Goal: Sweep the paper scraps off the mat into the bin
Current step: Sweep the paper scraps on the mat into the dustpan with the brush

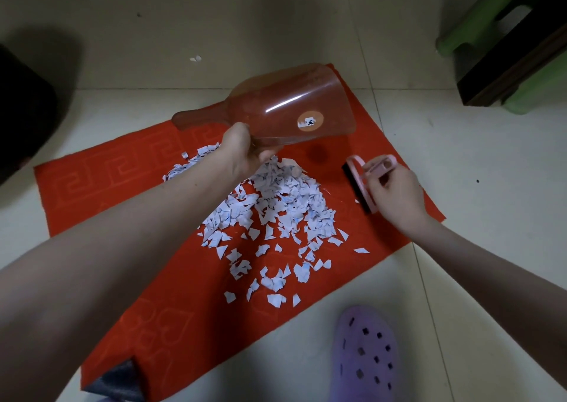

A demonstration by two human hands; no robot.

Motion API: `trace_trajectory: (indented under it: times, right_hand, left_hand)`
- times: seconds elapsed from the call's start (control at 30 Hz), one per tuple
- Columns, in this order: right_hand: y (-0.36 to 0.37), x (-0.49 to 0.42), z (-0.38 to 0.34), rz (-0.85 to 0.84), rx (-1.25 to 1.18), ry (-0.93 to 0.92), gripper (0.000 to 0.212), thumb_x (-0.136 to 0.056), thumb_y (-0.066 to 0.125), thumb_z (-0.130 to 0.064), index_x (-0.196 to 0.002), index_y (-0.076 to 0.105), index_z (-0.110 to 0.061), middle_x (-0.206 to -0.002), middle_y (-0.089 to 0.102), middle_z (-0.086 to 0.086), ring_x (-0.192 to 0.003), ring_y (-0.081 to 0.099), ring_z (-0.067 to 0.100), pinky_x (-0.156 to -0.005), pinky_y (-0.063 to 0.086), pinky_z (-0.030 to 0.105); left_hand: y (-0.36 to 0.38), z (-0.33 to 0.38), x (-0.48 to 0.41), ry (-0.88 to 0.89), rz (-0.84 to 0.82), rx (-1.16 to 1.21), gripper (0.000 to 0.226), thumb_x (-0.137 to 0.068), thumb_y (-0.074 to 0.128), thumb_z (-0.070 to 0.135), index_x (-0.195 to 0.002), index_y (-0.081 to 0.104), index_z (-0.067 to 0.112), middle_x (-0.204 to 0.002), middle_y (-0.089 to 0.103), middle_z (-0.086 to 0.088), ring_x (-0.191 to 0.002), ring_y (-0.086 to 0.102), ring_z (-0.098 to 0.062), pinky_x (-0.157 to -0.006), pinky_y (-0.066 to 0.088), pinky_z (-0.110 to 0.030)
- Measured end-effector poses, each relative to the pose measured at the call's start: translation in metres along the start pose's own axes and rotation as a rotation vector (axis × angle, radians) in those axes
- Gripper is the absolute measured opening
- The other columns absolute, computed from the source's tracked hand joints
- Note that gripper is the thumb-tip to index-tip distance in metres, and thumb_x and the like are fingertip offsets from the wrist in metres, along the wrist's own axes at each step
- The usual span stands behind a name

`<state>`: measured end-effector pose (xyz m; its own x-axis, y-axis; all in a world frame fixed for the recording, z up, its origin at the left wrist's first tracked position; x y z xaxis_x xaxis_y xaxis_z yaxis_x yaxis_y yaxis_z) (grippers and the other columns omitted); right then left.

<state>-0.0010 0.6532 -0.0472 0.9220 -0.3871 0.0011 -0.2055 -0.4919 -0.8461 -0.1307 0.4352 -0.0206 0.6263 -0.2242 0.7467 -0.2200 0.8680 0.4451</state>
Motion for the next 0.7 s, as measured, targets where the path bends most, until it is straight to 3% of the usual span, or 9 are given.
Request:
trace_trajectory:
  times: [0.1, 0.2, 0.27, 0.37, 0.5, 0.63, 0.7]
  right_hand:
    - [0.01, 0.01, 0.001, -0.077, 0.004, -0.032, 0.023, -0.098, 0.042, -0.031, -0.089, 0.063, -0.027, -0.069, 0.064, 0.005, -0.055, 0.057, 0.022, -0.051, 0.042, 0.032]
    - [0.011, 0.014, -0.008, -0.116, -0.263, -0.041, 0.022, -0.092, 0.054, -0.012, -0.084, 0.062, -0.031, -0.076, 0.068, -0.004, -0.064, 0.066, 0.02, -0.059, 0.053, 0.039]
    - [0.003, 0.01, -0.012, -0.044, -0.379, -0.041, 0.032, -0.088, 0.057, -0.003, -0.082, 0.06, -0.034, -0.08, 0.066, -0.011, -0.07, 0.066, 0.012, -0.065, 0.054, 0.034]
    - [-0.01, 0.0, -0.01, 0.066, -0.417, -0.037, 0.031, -0.085, 0.057, -0.001, -0.081, 0.062, -0.032, -0.082, 0.065, -0.013, -0.074, 0.063, 0.008, -0.069, 0.051, 0.028]
    - [-0.012, -0.005, 0.004, 0.098, -0.358, 0.044, 0.021, -0.084, 0.054, -0.003, -0.083, 0.064, -0.022, -0.077, 0.064, -0.01, -0.067, 0.061, 0.002, -0.066, 0.049, 0.024]
    - [-0.005, 0.001, 0.016, 0.105, -0.15, 0.046, 0.016, -0.092, 0.049, -0.017, -0.087, 0.063, -0.023, -0.071, 0.066, 0.003, -0.058, 0.06, 0.025, -0.055, 0.049, 0.037]
    - [-0.001, 0.005, 0.019, 0.065, -0.036, 0.037, 0.018, -0.096, 0.045, -0.026, -0.088, 0.061, -0.025, -0.066, 0.062, 0.002, -0.054, 0.056, 0.021, -0.051, 0.045, 0.033]
  left_hand:
    - [0.0, -0.002, -0.001, -0.001, 0.006, -0.034, 0.029, -0.101, 0.026, 0.01, -0.095, 0.054, 0.004, -0.095, 0.066, -0.017, -0.091, 0.067, -0.03, -0.064, 0.061, -0.037]
    - [0.0, -0.004, -0.001, -0.013, 0.015, -0.036, 0.029, -0.1, 0.027, 0.01, -0.096, 0.055, 0.004, -0.095, 0.067, -0.017, -0.096, 0.067, -0.031, -0.062, 0.06, -0.038]
    - [0.001, -0.004, 0.0, -0.01, 0.014, -0.03, 0.029, -0.1, 0.027, 0.009, -0.094, 0.055, 0.003, -0.096, 0.067, -0.017, -0.096, 0.067, -0.031, -0.066, 0.058, -0.04]
    - [0.002, -0.003, 0.002, -0.006, 0.013, -0.044, 0.03, -0.101, 0.026, 0.01, -0.094, 0.055, 0.004, -0.096, 0.067, -0.017, -0.096, 0.068, -0.031, -0.065, 0.059, -0.039]
    - [0.001, -0.003, 0.001, -0.002, 0.007, -0.046, 0.03, -0.1, 0.026, 0.01, -0.098, 0.055, 0.004, -0.094, 0.067, -0.017, -0.086, 0.068, -0.029, -0.063, 0.059, -0.038]
    - [0.001, -0.003, 0.0, 0.001, 0.001, -0.043, 0.03, -0.1, 0.026, 0.009, -0.101, 0.055, 0.003, -0.094, 0.067, -0.017, -0.085, 0.068, -0.03, -0.065, 0.059, -0.039]
    - [0.001, -0.005, 0.001, 0.002, -0.001, -0.038, 0.03, -0.1, 0.026, 0.009, -0.095, 0.055, 0.003, -0.091, 0.067, -0.017, -0.081, 0.068, -0.029, -0.064, 0.059, -0.039]
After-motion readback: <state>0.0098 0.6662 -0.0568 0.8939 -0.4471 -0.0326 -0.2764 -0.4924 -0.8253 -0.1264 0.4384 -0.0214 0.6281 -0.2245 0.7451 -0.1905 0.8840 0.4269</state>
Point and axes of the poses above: each hand's wrist, its own x-axis away from the middle knuckle, its own y-axis out of the palm, z = x × y, the point moved 1 cm from there along -x, towards the middle knuckle
